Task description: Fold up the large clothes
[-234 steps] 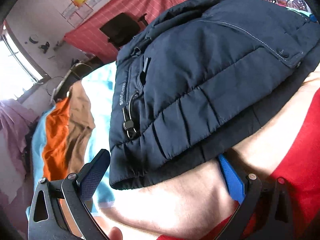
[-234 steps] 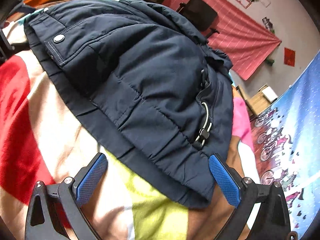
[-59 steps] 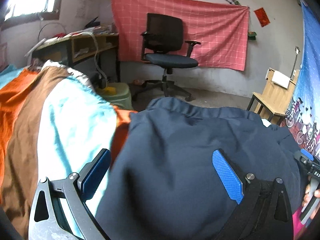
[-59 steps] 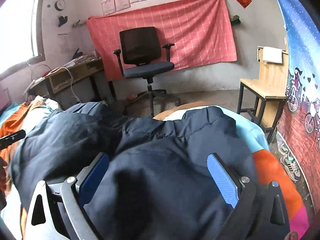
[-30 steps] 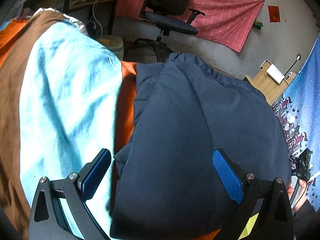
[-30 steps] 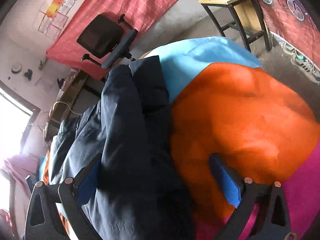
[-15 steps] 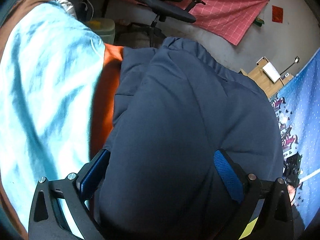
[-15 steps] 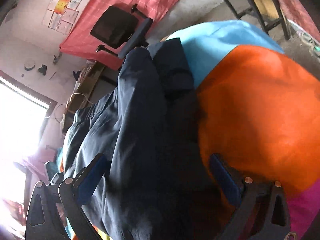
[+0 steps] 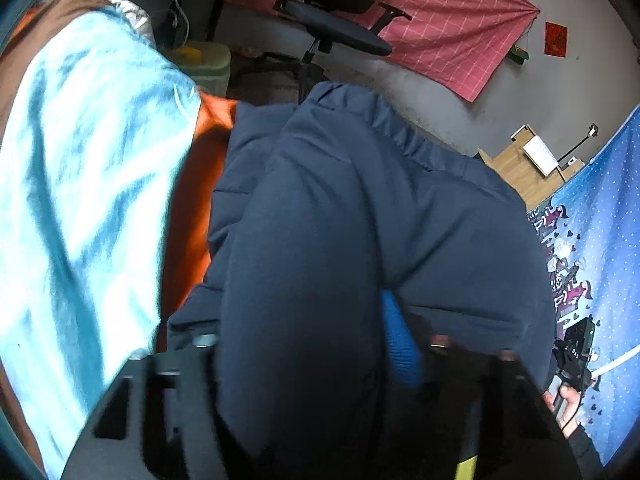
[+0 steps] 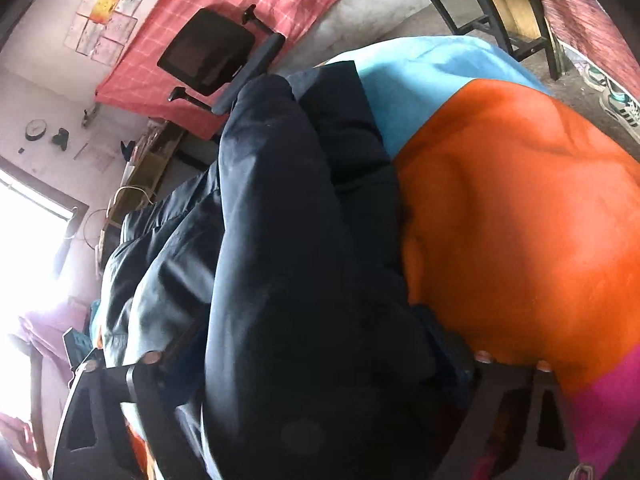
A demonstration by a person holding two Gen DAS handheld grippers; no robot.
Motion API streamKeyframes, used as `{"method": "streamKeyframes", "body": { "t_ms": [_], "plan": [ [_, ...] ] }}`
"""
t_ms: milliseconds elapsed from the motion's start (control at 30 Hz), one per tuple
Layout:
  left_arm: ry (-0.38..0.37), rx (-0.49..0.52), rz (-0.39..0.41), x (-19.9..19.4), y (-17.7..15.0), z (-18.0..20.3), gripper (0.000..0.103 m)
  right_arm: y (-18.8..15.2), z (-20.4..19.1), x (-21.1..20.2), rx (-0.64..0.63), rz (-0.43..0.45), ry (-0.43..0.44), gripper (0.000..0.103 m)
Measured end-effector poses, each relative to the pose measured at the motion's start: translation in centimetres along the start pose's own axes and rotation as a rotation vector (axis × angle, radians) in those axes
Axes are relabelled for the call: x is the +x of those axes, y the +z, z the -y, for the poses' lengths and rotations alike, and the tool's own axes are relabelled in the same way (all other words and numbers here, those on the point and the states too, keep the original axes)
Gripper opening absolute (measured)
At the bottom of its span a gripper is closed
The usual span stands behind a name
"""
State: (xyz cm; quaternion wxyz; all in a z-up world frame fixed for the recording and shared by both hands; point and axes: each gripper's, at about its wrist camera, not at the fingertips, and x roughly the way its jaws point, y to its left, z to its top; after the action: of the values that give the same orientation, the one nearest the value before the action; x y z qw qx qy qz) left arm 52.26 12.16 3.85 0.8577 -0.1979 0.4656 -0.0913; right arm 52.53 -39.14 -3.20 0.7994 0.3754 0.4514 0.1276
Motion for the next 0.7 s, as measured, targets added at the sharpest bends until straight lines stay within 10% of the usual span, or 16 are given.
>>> {"method": "streamKeyframes", "body": {
  "t_ms": [267, 700],
  "plan": [
    [0.146, 0.109, 0.095, -1.1, -1.7, 4.6, 0.01, -0.4, -2.4, -0.8, -0.073, 0.017, -0.043, 0.034],
    [0.143, 0.198, 0.194, -5.5, -3.3, 8.9, 0.004, -1.8, -10.4, -3.5, -0.292, 0.163, -0.131, 0.022]
  ]
}}
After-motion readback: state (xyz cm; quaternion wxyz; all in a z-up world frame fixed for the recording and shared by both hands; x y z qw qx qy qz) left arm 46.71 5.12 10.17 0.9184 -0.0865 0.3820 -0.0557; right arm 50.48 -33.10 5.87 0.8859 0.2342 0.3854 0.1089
